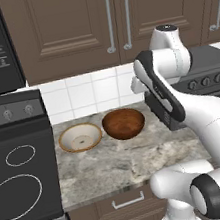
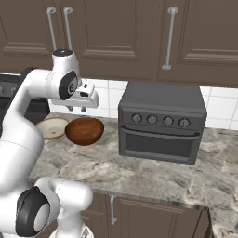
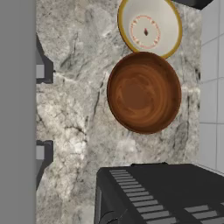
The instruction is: Open the cabinet. Pick the bowls from the counter and place them in the cabinet. Then close the cabinet.
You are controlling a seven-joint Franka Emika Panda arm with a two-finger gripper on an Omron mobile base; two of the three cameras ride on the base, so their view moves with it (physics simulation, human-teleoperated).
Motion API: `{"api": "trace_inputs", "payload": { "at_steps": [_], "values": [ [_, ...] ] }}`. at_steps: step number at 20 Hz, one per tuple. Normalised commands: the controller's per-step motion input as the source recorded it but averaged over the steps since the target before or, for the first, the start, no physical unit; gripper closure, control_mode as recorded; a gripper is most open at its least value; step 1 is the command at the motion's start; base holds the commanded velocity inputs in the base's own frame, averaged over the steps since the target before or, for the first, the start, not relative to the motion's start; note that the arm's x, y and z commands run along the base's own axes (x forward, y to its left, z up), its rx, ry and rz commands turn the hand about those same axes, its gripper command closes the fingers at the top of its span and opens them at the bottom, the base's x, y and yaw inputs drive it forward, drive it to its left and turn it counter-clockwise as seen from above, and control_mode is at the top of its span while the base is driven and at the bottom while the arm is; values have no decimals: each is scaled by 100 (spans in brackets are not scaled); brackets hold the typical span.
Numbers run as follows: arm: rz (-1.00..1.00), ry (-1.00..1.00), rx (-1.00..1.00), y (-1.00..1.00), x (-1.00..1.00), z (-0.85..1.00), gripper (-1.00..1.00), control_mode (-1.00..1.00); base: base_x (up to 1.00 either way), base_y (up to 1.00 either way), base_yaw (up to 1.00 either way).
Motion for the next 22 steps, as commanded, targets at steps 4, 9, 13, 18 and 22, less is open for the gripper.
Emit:
{"api": "trace_inputs", "payload": {
  "at_steps": [4, 9, 13, 18, 22],
  "values": [
    [0, -4, -1, 9, -1, 1, -100, -100, 0, 0, 0],
    [0, -12, -2, 3, -21, 23, -100, -100, 0, 0, 0],
    [0, -19, -2, 0, -19, 39, -100, -100, 0, 0, 0],
    [0, -16, 0, 1, -15, 44, -100, -100, 0, 0, 0],
    [0, -26, -1, 6, -4, 46, -100, -100, 0, 0, 0]
  ]
}}
